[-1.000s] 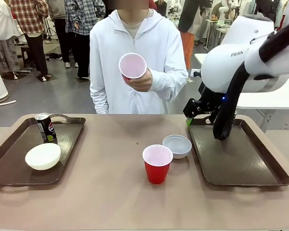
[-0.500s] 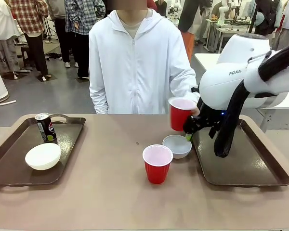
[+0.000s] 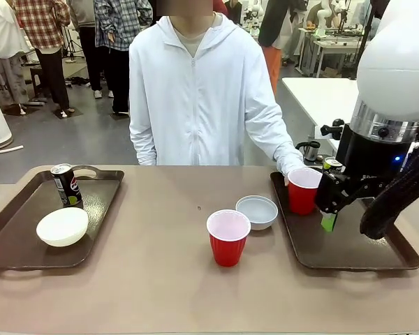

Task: Prepare tableware on both trays.
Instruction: Pick up a Picnic Bowl from the table and place it on a Handle tray.

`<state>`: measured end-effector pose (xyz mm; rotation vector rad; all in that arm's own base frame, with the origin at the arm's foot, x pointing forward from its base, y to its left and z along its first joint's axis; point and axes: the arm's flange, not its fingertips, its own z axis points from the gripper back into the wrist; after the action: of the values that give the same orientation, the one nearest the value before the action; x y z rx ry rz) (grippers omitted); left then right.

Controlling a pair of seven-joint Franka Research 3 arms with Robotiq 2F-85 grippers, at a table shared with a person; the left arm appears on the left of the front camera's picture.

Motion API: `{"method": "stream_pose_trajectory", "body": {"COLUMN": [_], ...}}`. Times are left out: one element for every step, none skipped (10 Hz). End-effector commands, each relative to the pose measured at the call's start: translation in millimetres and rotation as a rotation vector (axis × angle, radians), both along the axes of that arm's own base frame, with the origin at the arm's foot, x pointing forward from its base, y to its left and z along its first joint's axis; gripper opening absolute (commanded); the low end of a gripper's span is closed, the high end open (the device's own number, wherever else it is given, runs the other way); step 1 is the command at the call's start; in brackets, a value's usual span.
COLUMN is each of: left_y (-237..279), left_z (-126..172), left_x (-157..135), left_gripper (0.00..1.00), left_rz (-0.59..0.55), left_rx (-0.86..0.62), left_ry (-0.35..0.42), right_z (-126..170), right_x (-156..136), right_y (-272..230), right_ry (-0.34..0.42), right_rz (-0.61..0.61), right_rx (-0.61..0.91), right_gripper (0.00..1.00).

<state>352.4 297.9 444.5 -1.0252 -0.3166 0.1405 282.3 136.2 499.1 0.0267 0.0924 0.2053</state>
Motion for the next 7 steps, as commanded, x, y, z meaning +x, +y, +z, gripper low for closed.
{"method": "stream_pose_trajectory", "body": {"left_y": [3.2,3.2,3.2,3.2,3.2,3.2,3.2], "left_z": [1.7,1.7,1.7,1.7,1.7,1.7,1.7], "left_x": [-1.0,-1.0,-1.0,-1.0,-1.0,-1.0,-1.0], "left_gripper": [0.96,0.96,0.96,0.96,0.96,0.96,0.96], "left_rz": [-0.001,-0.001,-0.001,-0.001,-0.001,-0.001,-0.001], "left_rx": [-0.012,-0.012,-0.012,-0.012,-0.012,-0.012,-0.012], "left_ry": [-0.026,-0.026,-0.026,-0.026,-0.026,-0.026,-0.026], "right_z": [-12.6,-15.7,-18.9,-19.2,-25.4,-33.7,-43.4], "right_x": [23.0,25.4,29.9,36.1,47.7,60.6,73.0], "right_y": [6.1,8.8,12.8,15.5,24.2,31.4,38.9], "right_ry": [-0.002,-0.002,-0.005,-0.003,-0.018,-0.035,-0.048], "right_rz": [-0.017,-0.018,-0.022,-0.029,-0.048,-0.066,-0.081], "right_rx": [-0.001,-0.006,-0.005,0.010,0.015,0.015,0.017], "right_gripper": [1.00,1.00,1.00,1.00,1.00,1.00,1.00]}}
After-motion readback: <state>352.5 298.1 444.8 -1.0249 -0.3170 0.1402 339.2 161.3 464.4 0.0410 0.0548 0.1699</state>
